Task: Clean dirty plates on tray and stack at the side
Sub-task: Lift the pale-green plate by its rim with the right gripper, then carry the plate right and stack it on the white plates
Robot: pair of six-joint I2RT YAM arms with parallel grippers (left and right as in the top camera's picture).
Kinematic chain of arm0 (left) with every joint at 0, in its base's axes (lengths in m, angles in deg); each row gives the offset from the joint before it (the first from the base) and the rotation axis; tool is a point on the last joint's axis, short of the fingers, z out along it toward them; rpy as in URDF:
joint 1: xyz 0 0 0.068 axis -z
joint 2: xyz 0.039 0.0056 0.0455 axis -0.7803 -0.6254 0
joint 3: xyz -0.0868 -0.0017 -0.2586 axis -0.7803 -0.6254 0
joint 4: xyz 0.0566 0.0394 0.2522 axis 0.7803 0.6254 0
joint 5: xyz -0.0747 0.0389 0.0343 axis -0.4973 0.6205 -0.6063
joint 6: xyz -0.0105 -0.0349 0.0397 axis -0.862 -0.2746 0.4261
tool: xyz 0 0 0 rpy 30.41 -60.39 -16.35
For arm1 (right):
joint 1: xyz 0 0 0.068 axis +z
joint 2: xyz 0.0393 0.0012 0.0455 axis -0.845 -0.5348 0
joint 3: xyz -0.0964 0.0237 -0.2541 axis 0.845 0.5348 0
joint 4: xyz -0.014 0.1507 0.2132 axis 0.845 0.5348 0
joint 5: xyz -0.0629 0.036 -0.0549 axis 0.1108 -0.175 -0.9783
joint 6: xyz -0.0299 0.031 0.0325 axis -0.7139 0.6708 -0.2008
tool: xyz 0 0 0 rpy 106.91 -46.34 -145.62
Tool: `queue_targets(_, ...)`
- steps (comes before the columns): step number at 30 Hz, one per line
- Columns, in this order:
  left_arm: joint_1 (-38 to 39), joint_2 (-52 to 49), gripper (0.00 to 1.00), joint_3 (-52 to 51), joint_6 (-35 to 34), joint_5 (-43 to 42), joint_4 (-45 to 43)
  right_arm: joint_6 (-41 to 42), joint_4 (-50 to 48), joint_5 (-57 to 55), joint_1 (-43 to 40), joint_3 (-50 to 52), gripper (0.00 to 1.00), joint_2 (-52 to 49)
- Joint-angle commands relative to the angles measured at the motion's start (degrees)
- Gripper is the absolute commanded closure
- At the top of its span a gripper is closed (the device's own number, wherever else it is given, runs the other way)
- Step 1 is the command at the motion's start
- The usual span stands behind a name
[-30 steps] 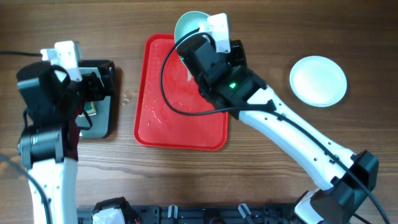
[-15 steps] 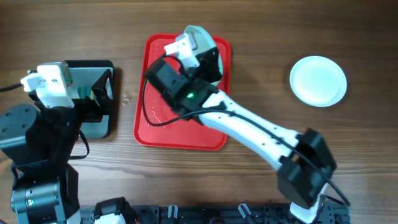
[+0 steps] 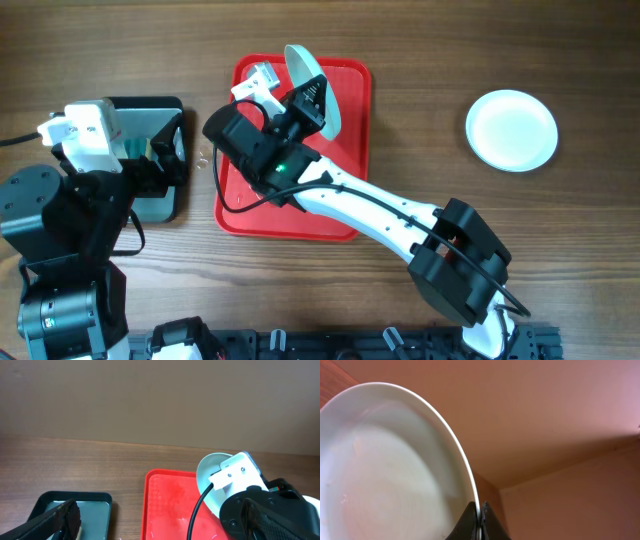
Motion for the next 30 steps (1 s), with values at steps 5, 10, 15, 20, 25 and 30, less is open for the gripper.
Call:
queue_targets(5, -0.3, 0.1, 0.00, 0.2, -0.5, -1.2, -0.1, -4.4, -1.4, -2.4, 0.0, -1.0, 0.96, -0.3)
queue_targets(10, -0.3, 0.1, 0.00, 0.2, -0.5, -1.1, -0.1, 1.3, 0.4, -2.4, -1.1, -1.0, 0.96, -0.3)
queue_targets(15, -1.2, 0.1, 0.00, 0.2, -0.6, -1.1, -0.5, 11.8, 8.7, 2.6, -2.4, -1.0, 0.96, -0.3)
queue_targets(20, -2.7, 0.1, 0.00, 0.2, -0.8, -1.1, -1.7, 32.8, 25.2, 19.8, -4.6, -1.0, 0.96, -0.3)
queue_targets(25, -3.9, 0.1, 0.00, 0.2, -0.8, -1.1, -2.7, 47.4, 32.7, 34.5, -8.5, -1.0, 0.96, 1.2)
queue_targets(30, -4.4, 0.1, 0.00, 0.2, -0.8, -1.1, -3.1, 48.3, 31.7, 42.2, -12.3, -1.1, 0.96, 6.1)
